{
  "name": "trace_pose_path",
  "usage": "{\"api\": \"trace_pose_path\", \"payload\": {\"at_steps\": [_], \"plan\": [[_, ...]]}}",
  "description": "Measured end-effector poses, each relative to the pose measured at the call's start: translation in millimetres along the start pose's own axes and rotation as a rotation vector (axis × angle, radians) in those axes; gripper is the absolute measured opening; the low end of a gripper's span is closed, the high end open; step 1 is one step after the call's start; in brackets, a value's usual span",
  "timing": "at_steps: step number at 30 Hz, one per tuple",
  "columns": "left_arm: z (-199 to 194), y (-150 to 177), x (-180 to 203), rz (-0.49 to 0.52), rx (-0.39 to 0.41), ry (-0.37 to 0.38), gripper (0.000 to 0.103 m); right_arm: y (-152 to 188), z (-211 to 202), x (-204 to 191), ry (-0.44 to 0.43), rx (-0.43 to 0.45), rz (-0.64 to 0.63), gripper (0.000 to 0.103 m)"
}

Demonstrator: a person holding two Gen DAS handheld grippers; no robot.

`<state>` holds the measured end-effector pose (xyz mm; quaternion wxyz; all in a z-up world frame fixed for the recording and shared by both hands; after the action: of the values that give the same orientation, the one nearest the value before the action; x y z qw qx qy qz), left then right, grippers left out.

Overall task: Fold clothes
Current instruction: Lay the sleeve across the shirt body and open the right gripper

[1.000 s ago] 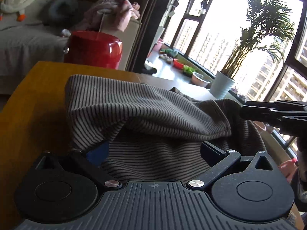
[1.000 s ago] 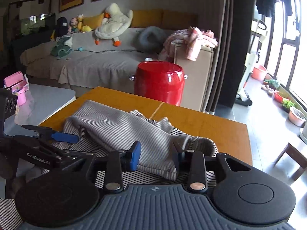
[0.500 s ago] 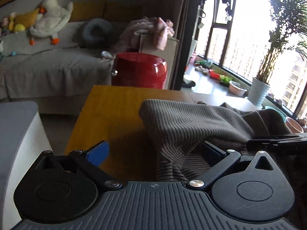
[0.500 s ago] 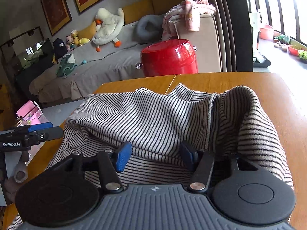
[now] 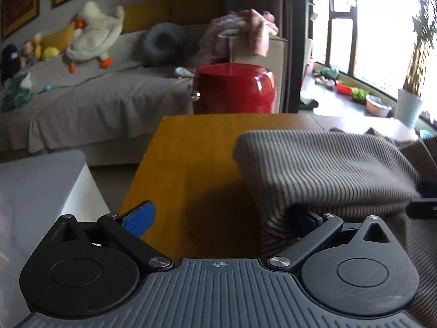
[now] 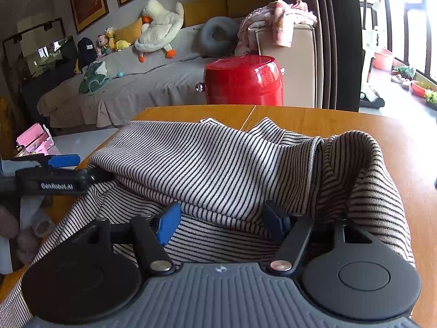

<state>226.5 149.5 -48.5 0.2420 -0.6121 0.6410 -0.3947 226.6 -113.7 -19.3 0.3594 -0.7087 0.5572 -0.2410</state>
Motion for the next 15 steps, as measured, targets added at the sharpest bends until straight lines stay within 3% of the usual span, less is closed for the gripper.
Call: {"api": "trace_pose_path", "payload": {"at_steps": [2,8,12,15], "plan": [[-5.5,-2.3,-11.7,-0.055,0.013,0.009,0.103,-0.2,-0.2,-0.6,0.001,0.000,-0.001,0.067],[-16.6,-4.6,-2.9,-0.013,0.033,0.016,0.103,-1.7,0.0,-2.6,0.012,-0.007,-0.016,0.068],[-25.8,-5.0,-7.6,-0.054,0.049,0.085,0.103,-9.9,-4.5,-1.9,0.048,-0.027,0.024,0.069],[-32.7,-7.4,-8.7,-0.083,0.075,0.138,0.103,-21.4,-19.7,-2.1,0.076,0.027,0.044,0.069]]}}
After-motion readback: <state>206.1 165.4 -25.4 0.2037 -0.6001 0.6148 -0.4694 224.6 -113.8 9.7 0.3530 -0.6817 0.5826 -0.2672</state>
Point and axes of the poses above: each gripper's, at about its wrist camera, not at the fingertips, and z roughly the way its jaws point, x to its right, y to its underside, the point moved 1 cm from there along z, roughly the way its jaws point, and after that the axes turned 12 degrees about y, right-handed, at the moved point
